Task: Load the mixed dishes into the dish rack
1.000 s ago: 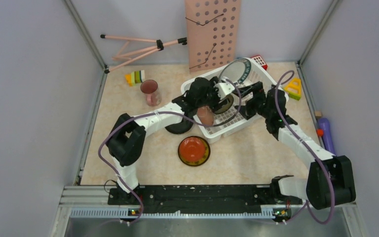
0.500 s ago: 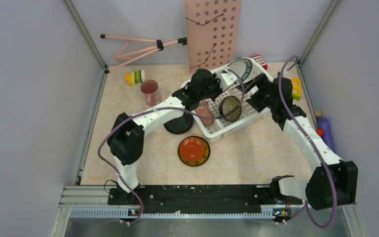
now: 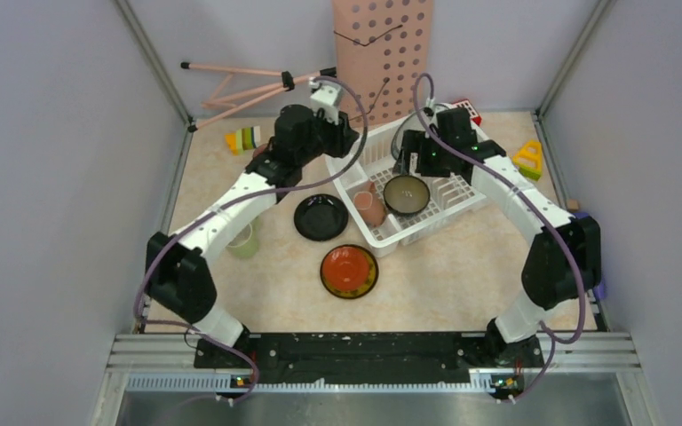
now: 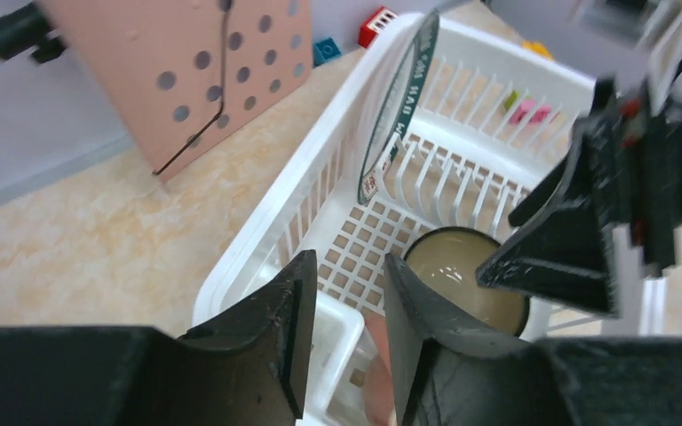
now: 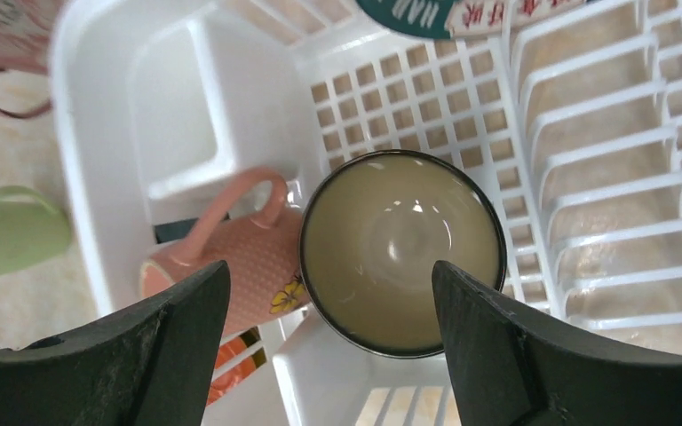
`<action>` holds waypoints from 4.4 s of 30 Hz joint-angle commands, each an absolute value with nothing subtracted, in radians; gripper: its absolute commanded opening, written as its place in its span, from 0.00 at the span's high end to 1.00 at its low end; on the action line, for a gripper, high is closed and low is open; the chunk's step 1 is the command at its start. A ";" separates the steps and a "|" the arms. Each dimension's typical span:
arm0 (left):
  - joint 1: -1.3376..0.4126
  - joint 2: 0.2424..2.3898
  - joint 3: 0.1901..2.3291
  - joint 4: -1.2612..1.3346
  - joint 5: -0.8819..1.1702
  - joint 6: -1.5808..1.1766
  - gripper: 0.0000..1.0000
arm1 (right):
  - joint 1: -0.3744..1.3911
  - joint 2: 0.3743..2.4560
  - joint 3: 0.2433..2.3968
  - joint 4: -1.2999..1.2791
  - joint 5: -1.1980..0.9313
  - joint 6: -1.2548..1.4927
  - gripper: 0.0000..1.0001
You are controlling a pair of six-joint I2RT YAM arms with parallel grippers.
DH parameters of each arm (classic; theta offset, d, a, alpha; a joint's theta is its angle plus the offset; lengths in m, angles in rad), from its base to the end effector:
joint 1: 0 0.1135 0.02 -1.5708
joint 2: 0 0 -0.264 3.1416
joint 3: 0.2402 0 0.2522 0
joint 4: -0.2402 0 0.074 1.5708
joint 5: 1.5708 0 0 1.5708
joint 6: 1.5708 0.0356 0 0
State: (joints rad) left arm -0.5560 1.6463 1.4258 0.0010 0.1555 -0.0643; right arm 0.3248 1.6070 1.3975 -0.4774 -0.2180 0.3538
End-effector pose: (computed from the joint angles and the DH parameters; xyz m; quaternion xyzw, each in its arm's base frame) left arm 0.3357 -0.2151 0.3579 0.2365 0.7427 -0.2480 0.5753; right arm 0.3442 0.1240 0.3161 -0.0335 0.8991 0.2342 0.3682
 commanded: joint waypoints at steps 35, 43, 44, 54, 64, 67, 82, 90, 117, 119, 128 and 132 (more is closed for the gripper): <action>-0.284 1.057 0.894 -0.008 -0.026 -0.563 0.15 | 0.582 2.195 1.970 -1.087 0.441 1.000 0.28; -0.282 1.074 0.899 -0.010 -0.005 -0.557 0.15 | 0.562 2.154 1.885 -1.018 0.340 0.978 0.96; -0.282 1.075 0.900 -0.009 -0.005 -0.557 0.15 | 0.554 2.125 1.857 -0.993 0.322 0.976 0.98; -0.286 1.133 0.918 0.099 0.256 -0.559 0.15 | 0.436 1.706 1.428 -0.500 0.057 0.884 1.00; -0.393 1.306 1.063 0.133 0.393 -0.481 0.15 | 0.197 1.498 0.848 0.706 -0.636 1.165 1.00; -0.418 1.372 1.136 0.105 0.414 -0.467 0.15 | 0.186 1.610 0.807 1.196 -0.712 1.416 1.00; -0.554 1.597 1.349 0.019 0.365 -0.158 0.02 | 0.191 1.795 0.874 1.620 -0.673 1.752 1.00; -0.690 1.668 1.440 -0.049 0.169 0.095 0.01 | 0.192 1.773 0.836 1.621 -0.622 1.829 1.00; -0.815 1.732 1.363 0.109 -0.167 0.300 1.00 | 0.233 1.711 0.715 1.531 -0.549 1.765 0.62; -0.815 1.720 1.320 0.143 -0.158 0.335 1.00 | 0.232 1.691 0.677 1.442 -0.538 1.690 0.47; -0.815 1.750 1.319 0.121 -0.216 0.370 1.00 | 0.201 1.605 0.630 1.157 -0.556 1.507 0.20; -0.815 1.772 1.337 0.098 -0.224 0.396 1.00 | 0.183 1.526 0.653 0.906 -0.551 1.382 0.08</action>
State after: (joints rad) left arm -0.8265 1.7794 1.3125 0.0051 -0.1543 0.3420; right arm 0.2028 1.6226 0.6220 1.1187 -0.5442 1.5391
